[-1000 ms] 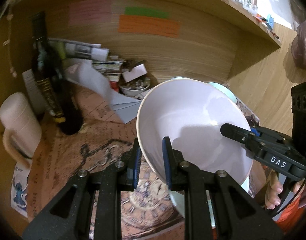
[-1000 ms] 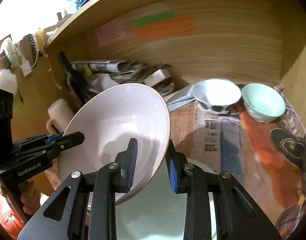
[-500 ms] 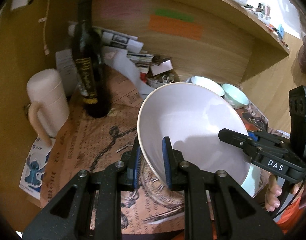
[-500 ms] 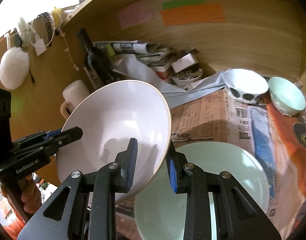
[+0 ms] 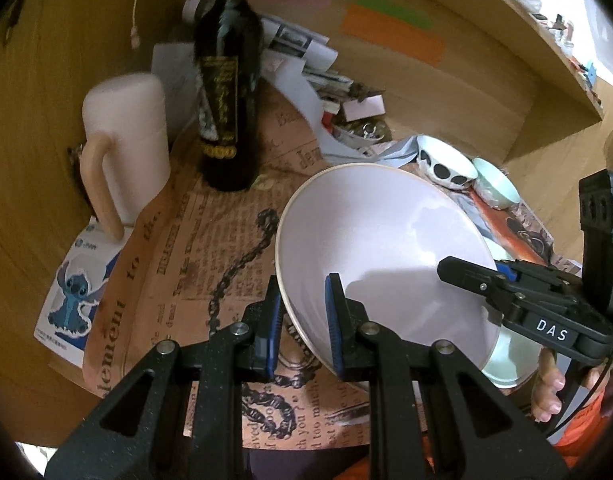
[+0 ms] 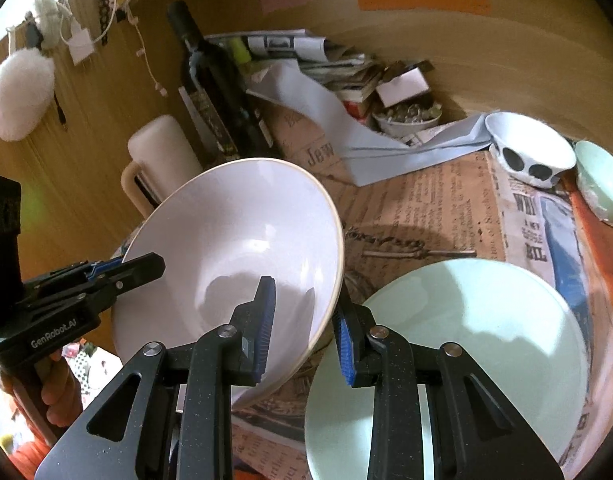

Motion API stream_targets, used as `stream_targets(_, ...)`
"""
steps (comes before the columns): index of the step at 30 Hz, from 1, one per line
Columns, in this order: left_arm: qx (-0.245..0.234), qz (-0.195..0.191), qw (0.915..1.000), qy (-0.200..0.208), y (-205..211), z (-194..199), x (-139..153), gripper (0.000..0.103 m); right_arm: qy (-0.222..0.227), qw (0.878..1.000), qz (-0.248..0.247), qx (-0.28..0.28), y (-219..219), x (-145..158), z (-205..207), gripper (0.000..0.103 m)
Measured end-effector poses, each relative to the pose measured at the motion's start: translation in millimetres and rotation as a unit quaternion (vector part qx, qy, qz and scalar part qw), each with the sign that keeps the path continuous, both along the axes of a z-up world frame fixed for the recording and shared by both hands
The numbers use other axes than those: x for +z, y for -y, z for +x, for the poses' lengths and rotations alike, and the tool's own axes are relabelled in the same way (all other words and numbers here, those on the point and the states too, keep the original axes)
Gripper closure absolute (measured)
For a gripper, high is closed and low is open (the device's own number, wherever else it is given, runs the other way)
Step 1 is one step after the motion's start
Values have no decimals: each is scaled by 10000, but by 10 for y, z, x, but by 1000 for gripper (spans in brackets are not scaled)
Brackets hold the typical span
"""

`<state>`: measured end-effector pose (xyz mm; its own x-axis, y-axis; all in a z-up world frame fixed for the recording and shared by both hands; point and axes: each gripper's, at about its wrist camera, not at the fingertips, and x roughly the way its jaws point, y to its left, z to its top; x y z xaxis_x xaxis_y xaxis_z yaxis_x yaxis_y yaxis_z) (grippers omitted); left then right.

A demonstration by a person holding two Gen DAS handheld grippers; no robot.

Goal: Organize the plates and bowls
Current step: 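Lift the pale pink bowl with both grippers and carry it over the plate stack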

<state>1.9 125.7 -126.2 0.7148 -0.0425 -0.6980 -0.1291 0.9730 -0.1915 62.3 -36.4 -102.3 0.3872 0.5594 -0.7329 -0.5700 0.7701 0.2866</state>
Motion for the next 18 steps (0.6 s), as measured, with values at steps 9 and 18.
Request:
stream_targets(9,41,-98,9997,-229,-102,8,-185,83,-177,9995,-250,59,-108,-164,47,78)
stream_targets(18,47,-89,9994,-318,-140,69,-285,83,-189,9992,-353,45,-144,-242,85,78)
